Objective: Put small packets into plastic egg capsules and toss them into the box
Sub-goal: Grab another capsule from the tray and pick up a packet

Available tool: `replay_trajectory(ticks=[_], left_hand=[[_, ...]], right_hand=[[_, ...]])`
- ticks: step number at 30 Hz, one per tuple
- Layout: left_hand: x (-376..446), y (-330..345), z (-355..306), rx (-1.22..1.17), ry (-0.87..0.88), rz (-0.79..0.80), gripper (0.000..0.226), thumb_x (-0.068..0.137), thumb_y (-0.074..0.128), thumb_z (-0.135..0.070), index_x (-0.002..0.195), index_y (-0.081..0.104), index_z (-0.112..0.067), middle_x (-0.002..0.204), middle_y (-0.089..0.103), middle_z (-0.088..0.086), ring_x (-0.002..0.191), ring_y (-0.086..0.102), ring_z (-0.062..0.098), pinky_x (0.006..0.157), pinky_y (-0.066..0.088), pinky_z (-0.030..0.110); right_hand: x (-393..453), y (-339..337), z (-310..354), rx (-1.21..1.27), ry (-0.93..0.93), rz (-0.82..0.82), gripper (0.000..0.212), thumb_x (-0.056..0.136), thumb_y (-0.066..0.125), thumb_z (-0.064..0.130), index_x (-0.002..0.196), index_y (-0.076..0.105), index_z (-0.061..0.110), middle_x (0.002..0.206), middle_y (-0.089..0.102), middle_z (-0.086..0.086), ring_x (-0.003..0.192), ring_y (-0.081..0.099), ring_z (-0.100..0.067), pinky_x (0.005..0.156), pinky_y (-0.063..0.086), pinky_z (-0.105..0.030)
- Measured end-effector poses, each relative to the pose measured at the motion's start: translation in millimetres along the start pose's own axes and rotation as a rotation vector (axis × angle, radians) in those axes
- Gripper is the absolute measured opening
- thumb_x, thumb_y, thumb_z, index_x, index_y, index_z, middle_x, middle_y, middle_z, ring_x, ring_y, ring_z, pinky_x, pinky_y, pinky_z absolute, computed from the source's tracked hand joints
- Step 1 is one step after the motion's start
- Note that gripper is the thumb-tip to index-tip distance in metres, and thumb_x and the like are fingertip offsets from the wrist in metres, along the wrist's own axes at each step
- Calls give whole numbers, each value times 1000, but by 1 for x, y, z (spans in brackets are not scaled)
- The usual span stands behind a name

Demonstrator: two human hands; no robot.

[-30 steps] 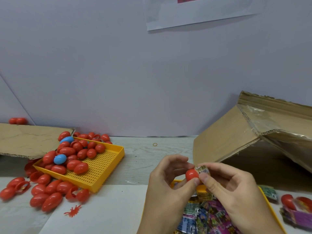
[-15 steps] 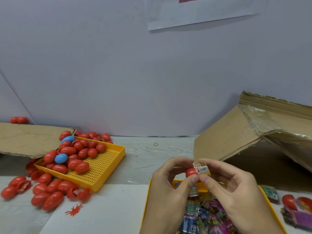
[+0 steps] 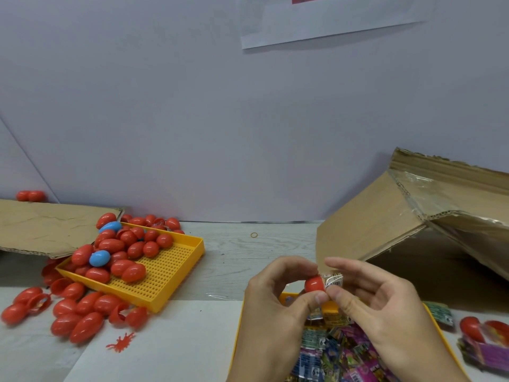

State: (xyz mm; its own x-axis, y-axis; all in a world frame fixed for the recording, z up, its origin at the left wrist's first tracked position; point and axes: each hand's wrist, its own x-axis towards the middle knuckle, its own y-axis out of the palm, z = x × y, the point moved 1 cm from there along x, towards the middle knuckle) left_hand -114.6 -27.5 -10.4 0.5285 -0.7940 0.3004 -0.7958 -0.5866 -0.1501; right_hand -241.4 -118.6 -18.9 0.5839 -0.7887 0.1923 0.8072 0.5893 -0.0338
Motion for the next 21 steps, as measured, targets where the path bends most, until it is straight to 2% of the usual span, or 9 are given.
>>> replay_trajectory(ticks=[2,4,7,9,15,21], left_hand=[[0,0,0,9,-2,0,38,73,80,4,84,72,-32,87,74,-12,91,68,4,77,54,19],[0,0,1,13,-13,-5,37,74,80,2,85,72,-33,88,74,-13,91,68,3,78,56,23],[0,1,1,34,-30,11,35,78,79,-4,90,74,-37,92,73,-15,95,67,3,80,59,40],[-1,2,-2,61,-21,42,35,83,75,-8,96,73,-41,97,70,-17,100,65,4,77,59,47],[-2,6,-2,67,-50,10,33,84,75,-14,94,71,-45,96,71,-18,99,66,4,77,59,48],[-1,6,0,46,-68,-55,32,80,79,-18,89,71,-47,88,72,-21,91,68,2,76,59,47]], right_hand=[[1,0,-1,4,11,-1,41,58,75,34,97,73,43,93,74,5,93,68,-8,79,55,-25],[1,0,-2,18,21,7,41,58,74,36,98,73,44,92,74,5,93,69,-8,78,56,-22],[1,0,-1,34,29,16,41,59,74,35,99,72,43,91,74,2,91,70,-10,74,56,-22],[1,-1,-1,39,23,11,39,60,75,34,99,73,42,92,75,2,92,71,-11,73,56,-21],[1,-2,-2,50,45,4,37,62,74,35,98,74,40,94,75,3,93,70,-10,77,55,-27],[2,-1,-1,95,68,19,38,63,73,29,101,73,26,92,76,2,89,72,-11,68,54,-15]])
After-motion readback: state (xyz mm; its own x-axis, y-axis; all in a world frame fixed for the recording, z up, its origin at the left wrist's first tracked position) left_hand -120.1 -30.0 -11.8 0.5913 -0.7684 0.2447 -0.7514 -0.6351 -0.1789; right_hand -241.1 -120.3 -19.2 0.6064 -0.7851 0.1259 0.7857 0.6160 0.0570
